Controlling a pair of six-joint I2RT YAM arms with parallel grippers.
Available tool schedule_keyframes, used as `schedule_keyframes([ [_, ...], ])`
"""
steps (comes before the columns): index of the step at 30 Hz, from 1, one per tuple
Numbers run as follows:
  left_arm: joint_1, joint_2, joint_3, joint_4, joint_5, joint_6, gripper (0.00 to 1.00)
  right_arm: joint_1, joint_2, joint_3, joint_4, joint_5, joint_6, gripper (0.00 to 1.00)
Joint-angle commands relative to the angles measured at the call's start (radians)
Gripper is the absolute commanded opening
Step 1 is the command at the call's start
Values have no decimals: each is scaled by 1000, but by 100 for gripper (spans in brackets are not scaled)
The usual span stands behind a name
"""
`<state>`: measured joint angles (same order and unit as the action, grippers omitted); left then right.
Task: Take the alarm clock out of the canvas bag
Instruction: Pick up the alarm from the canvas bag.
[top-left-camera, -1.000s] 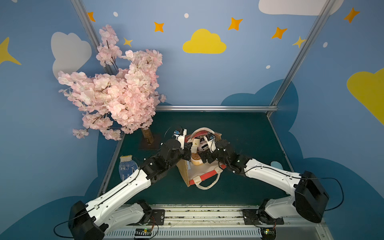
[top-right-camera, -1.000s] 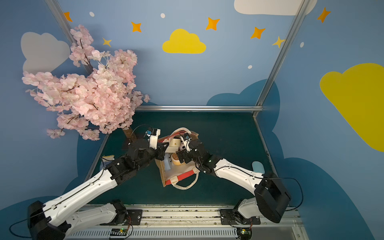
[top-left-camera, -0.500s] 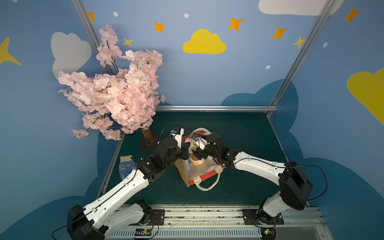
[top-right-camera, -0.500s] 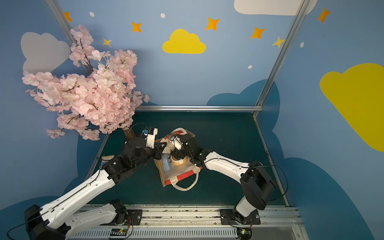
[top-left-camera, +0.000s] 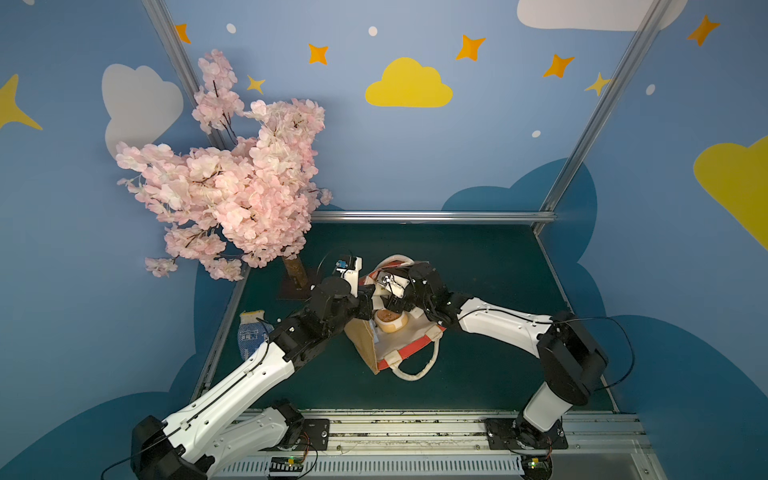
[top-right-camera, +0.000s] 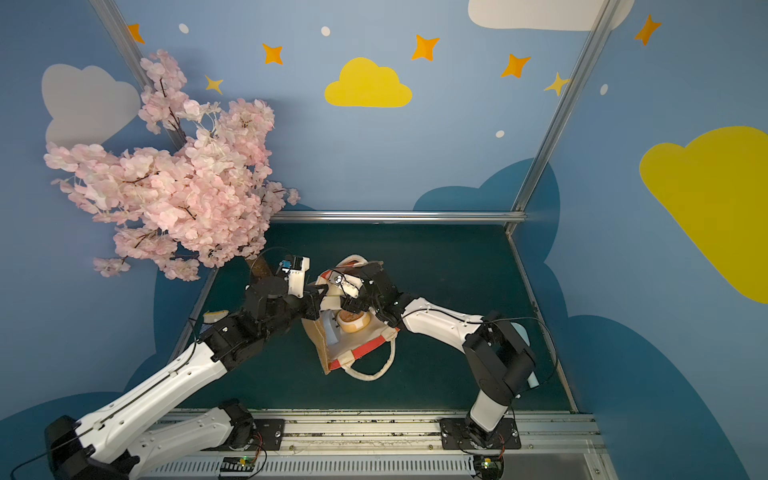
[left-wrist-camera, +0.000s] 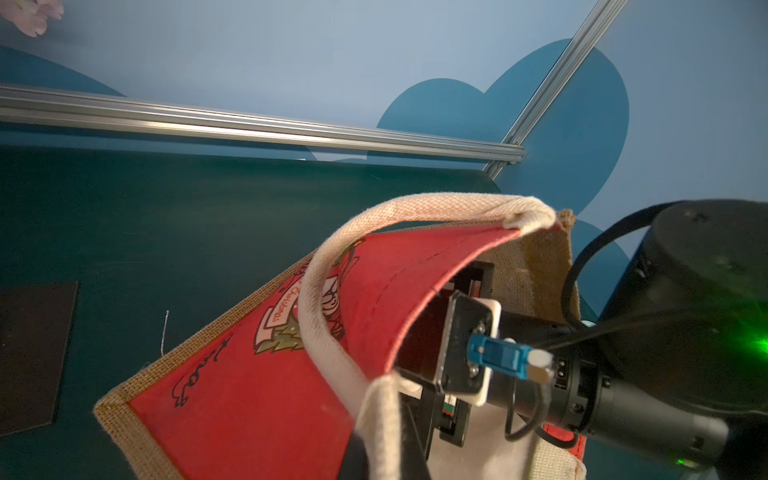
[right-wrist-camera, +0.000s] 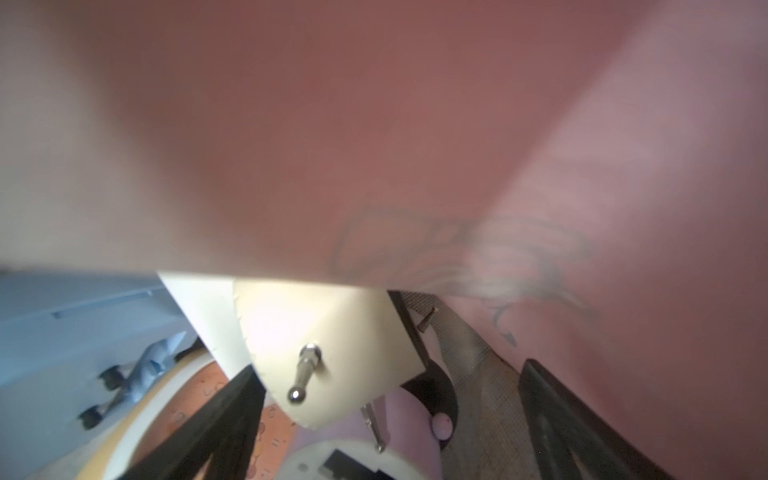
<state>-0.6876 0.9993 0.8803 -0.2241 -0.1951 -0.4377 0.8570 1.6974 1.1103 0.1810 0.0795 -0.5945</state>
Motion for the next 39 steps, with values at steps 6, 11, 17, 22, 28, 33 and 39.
schedule_keyframes([
  [6, -23, -44, -15, 55, 89, 7, 3, 30, 32, 0, 4, -109, -63, 86],
  [11, -18, -44, -11, 57, 87, 11, 3, 55, -6, -61, 4, -109, -53, 81],
  [17, -4, -46, -12, 60, 79, 11, 3, 92, -57, -116, -14, -139, -31, 80],
  [22, 17, -45, -10, 48, 83, -2, 3, 136, -83, -132, -47, -88, -36, 77],
  [28, 21, -63, -24, 58, 88, 6, 3, 126, -156, -213, 94, 9, -16, 79],
  [33, 21, -76, -25, 58, 130, 32, 3, 90, -121, -211, 188, 83, -107, 80],
  [39, 21, -69, -23, 55, 232, 60, 3, 41, -30, -134, 206, 10, -139, 81],
])
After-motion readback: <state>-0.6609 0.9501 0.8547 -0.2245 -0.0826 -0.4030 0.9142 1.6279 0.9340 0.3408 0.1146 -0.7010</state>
